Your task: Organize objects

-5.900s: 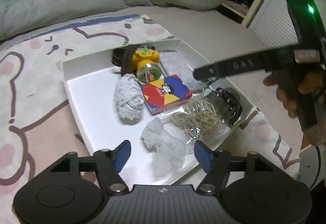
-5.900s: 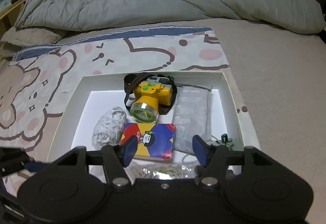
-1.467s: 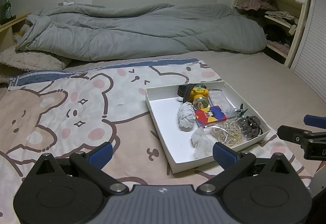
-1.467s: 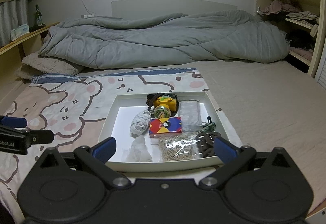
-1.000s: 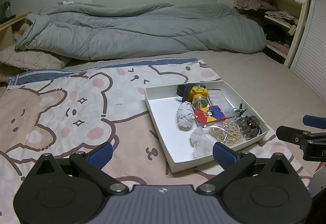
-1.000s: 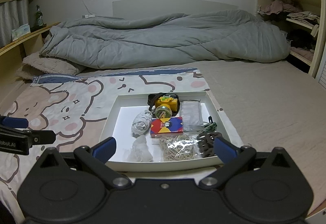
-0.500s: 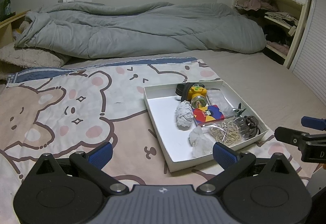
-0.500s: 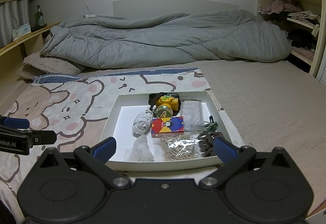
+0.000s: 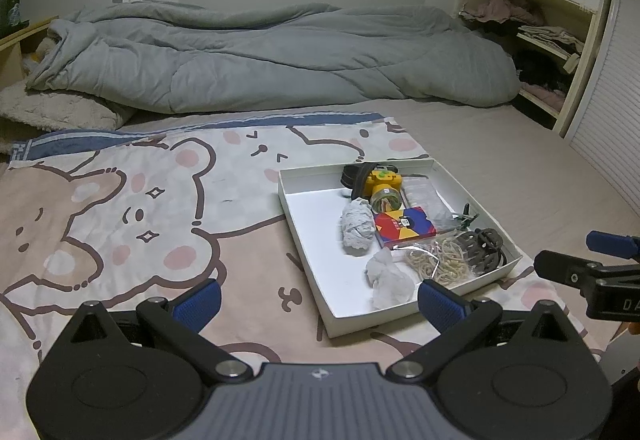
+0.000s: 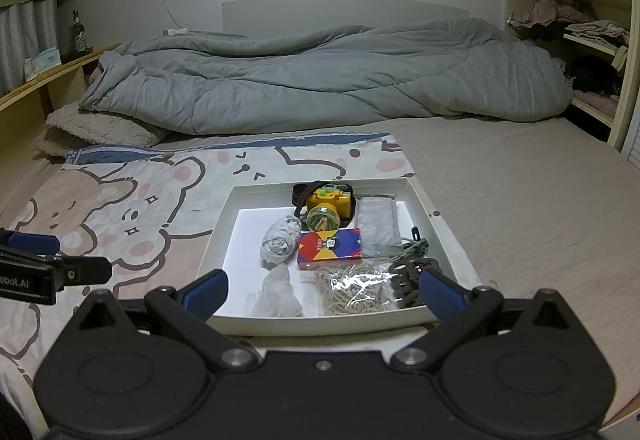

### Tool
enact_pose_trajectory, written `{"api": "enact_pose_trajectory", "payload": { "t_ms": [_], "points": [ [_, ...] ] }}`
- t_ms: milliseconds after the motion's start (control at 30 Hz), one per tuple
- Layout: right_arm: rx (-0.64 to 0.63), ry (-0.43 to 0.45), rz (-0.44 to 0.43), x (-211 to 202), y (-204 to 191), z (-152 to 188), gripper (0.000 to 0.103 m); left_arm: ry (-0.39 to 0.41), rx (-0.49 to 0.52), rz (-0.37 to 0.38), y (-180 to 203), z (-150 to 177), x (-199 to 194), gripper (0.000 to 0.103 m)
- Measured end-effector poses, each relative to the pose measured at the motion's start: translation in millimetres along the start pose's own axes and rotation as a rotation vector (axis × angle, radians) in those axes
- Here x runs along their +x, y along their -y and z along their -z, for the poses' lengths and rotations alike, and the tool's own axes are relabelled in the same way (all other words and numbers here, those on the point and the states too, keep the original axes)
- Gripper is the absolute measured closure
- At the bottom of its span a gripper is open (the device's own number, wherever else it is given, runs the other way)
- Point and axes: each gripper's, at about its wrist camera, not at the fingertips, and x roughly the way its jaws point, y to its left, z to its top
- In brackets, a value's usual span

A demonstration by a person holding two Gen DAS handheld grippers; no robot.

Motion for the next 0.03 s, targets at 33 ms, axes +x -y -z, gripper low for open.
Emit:
{"api": "enact_pose_trajectory", "payload": {
  "t_ms": [33],
  "points": [
    [0.0, 0.0, 0.0, 0.0, 0.2, -0.1, 0.0, 0.0, 0.0, -0.001, 0.2, -0.1, 0.2, 0.0]
  ]
}}
